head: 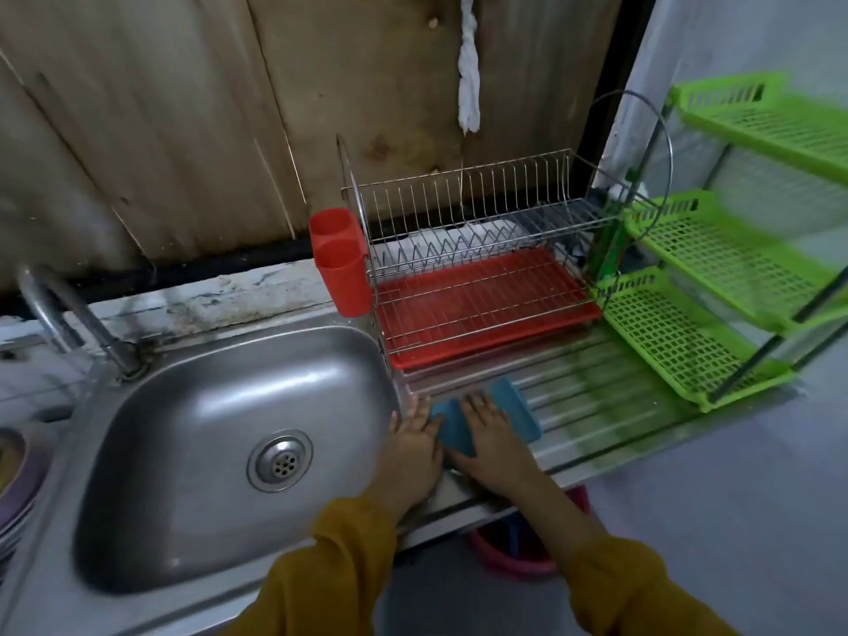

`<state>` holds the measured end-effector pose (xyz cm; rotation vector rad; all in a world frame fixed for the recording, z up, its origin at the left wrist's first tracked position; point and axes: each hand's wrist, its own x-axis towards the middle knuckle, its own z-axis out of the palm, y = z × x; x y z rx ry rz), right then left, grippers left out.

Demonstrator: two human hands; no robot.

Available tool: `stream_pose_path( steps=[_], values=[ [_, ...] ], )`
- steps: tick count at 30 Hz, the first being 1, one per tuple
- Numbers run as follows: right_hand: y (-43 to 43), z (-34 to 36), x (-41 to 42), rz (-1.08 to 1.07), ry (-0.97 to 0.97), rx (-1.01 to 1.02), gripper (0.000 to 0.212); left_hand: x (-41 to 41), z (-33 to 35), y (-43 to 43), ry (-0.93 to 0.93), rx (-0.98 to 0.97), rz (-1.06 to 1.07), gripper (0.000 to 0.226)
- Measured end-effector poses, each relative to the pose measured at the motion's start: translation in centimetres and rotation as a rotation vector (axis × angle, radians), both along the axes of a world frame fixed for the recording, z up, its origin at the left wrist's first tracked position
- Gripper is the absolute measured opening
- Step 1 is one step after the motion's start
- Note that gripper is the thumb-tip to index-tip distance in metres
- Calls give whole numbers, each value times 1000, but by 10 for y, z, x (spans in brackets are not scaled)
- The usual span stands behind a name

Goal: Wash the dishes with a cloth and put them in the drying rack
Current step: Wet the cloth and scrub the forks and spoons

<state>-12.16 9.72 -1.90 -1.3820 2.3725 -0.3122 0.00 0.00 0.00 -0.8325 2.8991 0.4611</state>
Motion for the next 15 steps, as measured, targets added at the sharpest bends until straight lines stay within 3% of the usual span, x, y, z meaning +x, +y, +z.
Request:
stream_pose_path(
  steps=[6,10,12,15],
  values=[
    [4,-7,-11,158,61,113,111,-5,-2,-3,19,5,-5,52],
    [0,-5,-7,97,111,60,75,-5,-3,-4,69,53,15,50],
    [-1,-1,-2,39,39,4,73,-6,-2,-3,183,220,130,46],
    [0,11,3,-136,-148,-174,42,-4,11,1,440,505,411,35]
  ],
)
